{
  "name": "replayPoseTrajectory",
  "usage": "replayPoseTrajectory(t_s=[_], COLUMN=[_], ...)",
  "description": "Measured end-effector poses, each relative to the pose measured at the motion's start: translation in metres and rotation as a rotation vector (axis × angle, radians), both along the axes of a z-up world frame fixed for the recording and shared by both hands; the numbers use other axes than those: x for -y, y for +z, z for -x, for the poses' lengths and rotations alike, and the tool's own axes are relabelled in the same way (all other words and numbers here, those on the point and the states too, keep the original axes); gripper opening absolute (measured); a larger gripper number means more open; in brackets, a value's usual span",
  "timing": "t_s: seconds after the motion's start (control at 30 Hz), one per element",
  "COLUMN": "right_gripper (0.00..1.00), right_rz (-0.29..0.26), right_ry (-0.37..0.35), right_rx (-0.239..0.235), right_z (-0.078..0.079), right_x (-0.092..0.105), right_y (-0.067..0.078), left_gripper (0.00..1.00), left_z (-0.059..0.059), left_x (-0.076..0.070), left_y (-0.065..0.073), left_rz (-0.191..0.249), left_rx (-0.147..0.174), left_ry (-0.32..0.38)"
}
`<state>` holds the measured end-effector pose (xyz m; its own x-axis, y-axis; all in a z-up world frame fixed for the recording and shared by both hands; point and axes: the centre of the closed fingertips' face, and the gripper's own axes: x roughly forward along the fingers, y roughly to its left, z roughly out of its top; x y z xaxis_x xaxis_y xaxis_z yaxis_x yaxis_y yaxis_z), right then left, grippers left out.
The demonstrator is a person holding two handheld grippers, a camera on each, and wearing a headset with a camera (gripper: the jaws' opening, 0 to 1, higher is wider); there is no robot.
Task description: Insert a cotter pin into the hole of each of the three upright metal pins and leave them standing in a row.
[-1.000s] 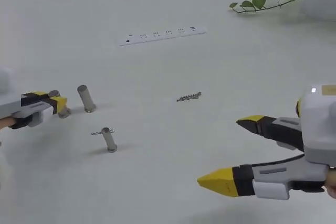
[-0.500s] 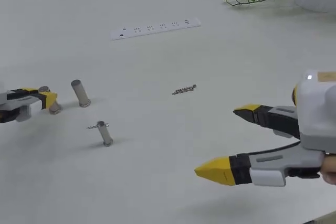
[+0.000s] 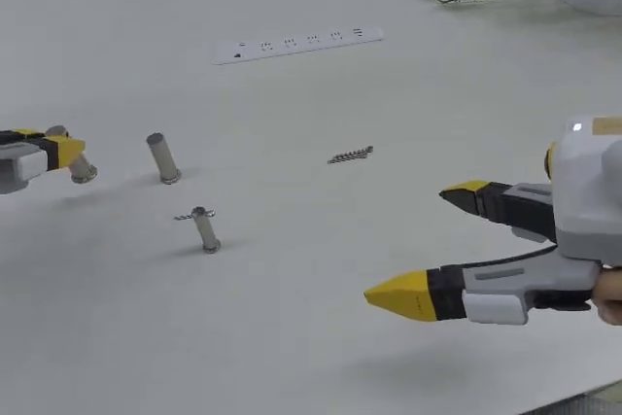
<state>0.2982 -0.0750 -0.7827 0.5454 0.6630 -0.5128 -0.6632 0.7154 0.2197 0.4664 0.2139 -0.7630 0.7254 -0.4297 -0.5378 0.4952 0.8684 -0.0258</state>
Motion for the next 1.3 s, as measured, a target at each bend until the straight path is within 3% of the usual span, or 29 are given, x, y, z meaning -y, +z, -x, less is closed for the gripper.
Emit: replayPoseTrajectory(t_s=[0.13, 0.33, 0.4, 0.47, 0.53, 0.73, 0.87, 0.97, 1.03, 1.13, 1.3], right_gripper=[0.96, 0.95, 0.95, 0.95, 0.95, 0.95, 0.95, 0.94, 0.94, 0.94, 0.94], right_rz=[0.006, -0.013, -0.016, -0.022, -0.034, -0.045, -0.042, -0.046, -0.042, -0.043, -0.060], right_ry=[0.012, 0.001, 0.001, 0.004, 0.002, 0.006, 0.012, 0.010, 0.015, 0.016, 0.021], right_rx=[0.005, 0.009, 0.011, 0.016, 0.020, 0.021, 0.013, 0.009, 0.007, 0.005, -0.001], right_z=[0.001, 0.001, 0.001, 0.002, 0.002, 0.004, 0.007, 0.007, 0.009, 0.010, 0.011], right_x=[-0.003, -0.006, -0.007, -0.008, -0.009, -0.011, -0.012, -0.012, -0.012, -0.013, -0.015], right_y=[0.001, 0.004, 0.005, 0.007, 0.009, 0.010, 0.008, 0.006, 0.005, 0.004, 0.005], left_gripper=[0.11, 0.11, 0.11, 0.11, 0.11, 0.10, 0.10, 0.11, 0.11, 0.11, 0.11], left_z=[0.018, 0.045, 0.060, 0.071, 0.080, 0.103, 0.119, 0.123, 0.130, 0.136, 0.137], left_x=[0.003, 0.007, 0.016, 0.020, 0.023, 0.034, 0.051, 0.059, 0.072, 0.087, 0.105], left_y=[0.018, 0.026, 0.029, 0.030, 0.027, 0.016, 0.013, 0.006, 0.002, -0.005, -0.024], left_rz=[-0.005, -0.024, -0.026, 0.003, 0.019, 0.014, 0.023, 0.025, 0.009, 0.019, 0.017], left_rx=[0.016, 0.004, 0.000, -0.013, -0.025, -0.057, -0.057, -0.083, -0.079, -0.089, -0.108], left_ry=[-0.024, -0.040, -0.038, -0.024, -0.021, -0.023, -0.040, -0.063, -0.102, -0.138, -0.163])
